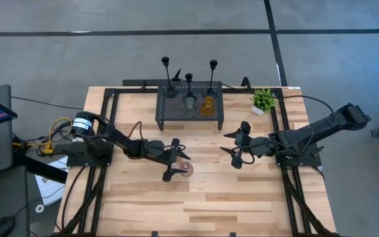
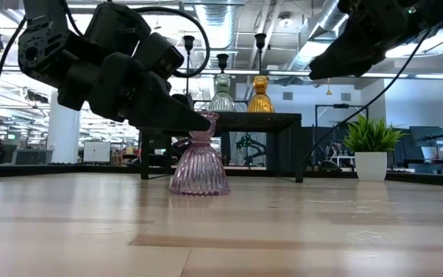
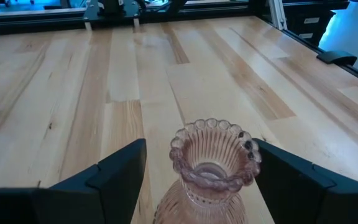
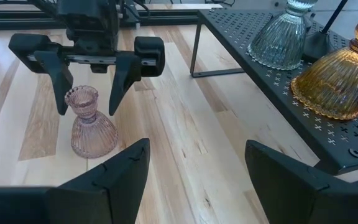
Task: Pick & Place candle stick holders
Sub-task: Put the pink glass candle holder on the shelf
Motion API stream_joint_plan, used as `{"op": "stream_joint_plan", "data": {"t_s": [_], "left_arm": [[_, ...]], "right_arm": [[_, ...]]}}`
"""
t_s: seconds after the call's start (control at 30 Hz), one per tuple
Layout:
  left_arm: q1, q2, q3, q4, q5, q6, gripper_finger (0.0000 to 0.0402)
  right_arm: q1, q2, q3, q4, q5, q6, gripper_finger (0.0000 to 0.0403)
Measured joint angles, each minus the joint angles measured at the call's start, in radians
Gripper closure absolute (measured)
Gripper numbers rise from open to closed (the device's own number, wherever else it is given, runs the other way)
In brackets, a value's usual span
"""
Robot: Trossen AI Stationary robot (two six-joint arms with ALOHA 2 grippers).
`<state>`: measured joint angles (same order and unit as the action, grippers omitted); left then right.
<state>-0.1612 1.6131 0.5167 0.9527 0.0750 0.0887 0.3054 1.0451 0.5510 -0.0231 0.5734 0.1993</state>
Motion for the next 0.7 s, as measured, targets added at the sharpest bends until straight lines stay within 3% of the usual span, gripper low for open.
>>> {"op": "stream_joint_plan", "data": {"t_s": [0.47,0.7], "left_arm": [[0.0,0.0,0.0,-0.001,0.0,-0.027,0.0122],[0.0,0.0,0.0,-0.001,0.0,-0.027,0.0167]], "right_arm": [[0.0,0.0,0.0,0.0,0.0,0.0,0.0148],[0.0,0.0,0.0,0.0,0.0,0.0,0.0148]]}}
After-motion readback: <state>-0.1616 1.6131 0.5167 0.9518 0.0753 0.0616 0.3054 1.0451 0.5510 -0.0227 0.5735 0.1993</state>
